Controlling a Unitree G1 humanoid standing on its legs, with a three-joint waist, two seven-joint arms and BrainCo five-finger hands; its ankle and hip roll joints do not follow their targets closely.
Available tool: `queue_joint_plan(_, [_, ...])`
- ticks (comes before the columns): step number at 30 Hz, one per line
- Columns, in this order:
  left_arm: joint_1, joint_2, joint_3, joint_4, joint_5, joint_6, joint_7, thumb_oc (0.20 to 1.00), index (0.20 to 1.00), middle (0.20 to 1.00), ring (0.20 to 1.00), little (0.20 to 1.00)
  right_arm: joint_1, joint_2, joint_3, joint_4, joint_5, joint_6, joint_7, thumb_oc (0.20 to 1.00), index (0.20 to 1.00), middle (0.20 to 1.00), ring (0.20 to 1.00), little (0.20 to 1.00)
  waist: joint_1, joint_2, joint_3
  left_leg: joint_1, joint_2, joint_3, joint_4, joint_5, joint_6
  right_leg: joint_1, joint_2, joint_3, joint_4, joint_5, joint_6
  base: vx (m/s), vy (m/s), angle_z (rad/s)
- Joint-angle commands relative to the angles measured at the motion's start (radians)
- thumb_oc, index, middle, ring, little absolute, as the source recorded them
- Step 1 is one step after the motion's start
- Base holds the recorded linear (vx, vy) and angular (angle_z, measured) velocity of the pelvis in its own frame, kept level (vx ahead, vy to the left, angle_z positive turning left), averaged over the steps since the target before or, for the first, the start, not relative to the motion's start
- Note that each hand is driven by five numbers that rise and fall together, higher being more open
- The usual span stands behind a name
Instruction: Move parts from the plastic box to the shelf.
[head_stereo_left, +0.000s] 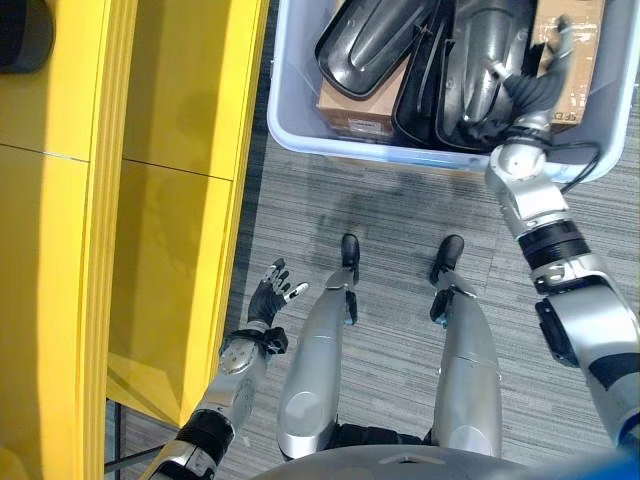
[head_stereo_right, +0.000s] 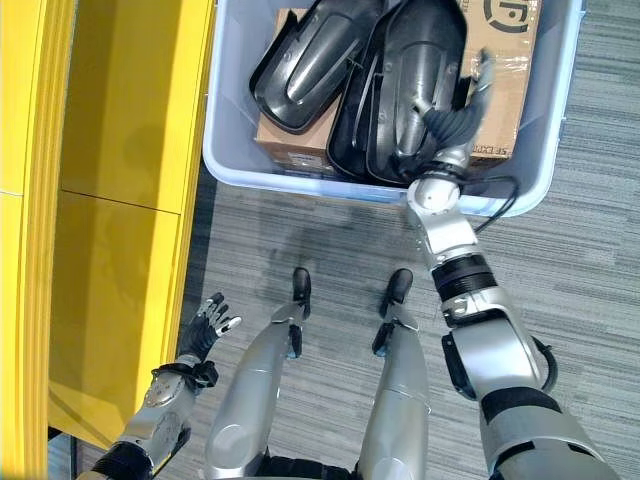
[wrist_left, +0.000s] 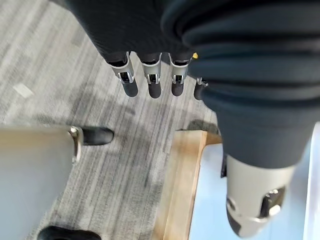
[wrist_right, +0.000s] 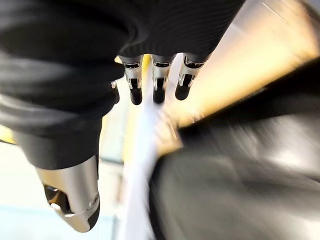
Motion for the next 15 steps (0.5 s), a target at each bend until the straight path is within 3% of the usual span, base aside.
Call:
queue_joint_plan(1, [0.068, 0.013, -0.014, -0.057, -0.029, -0.025, 0.009, 1.000, 1.000, 1.000, 1.000, 1.000, 0.014, -0.047, -0.007, -0.109, -0.249, -0.069, -0.095, 1.000, 1.000, 1.000, 1.000, 1.000, -0.001, 0.028, -0.005, -0.025, 0.022, -0.004, 0.067, -0.093, 0.002, 0.070, 0.019, 0.013, 0.036, -0.147, 0.022, -0.01, 0.051, -0.07])
queue_joint_plan(7, [0.076, -0.002, -0.026, -0.044, -0.050, -0.045, -0.027, 1.000, 1.000, 1.000, 1.000, 1.000, -0.001, -0.064, 0.030, -0.232, -0.421, -0.008, -0.137, 1.000, 1.000, 1.000, 1.000, 1.000, -0.007, 0.043, -0.005, -0.002, 0.019, 0.006, 0.054, -0.089, 0.000, 0.084, 0.009, 0.017, 0.022, -0.143, 0.024, 0.00, 0.040, -0.08])
queue_joint_plan(15, [0.070, -0.001, -0.013, -0.056, -0.071, -0.031, -0.037, 1.000, 1.000, 1.000, 1.000, 1.000, 0.012, -0.059, 0.089, -0.231, -0.376, 0.183, -0.077, 1.000, 1.000, 1.000, 1.000, 1.000, -0.011, 0.051, -0.005, 0.008, 0.018, 0.013, 0.038, -0.084, -0.003, 0.080, 0.003, 0.021, 0.012, -0.137, 0.027, 0.00, 0.017, -0.02])
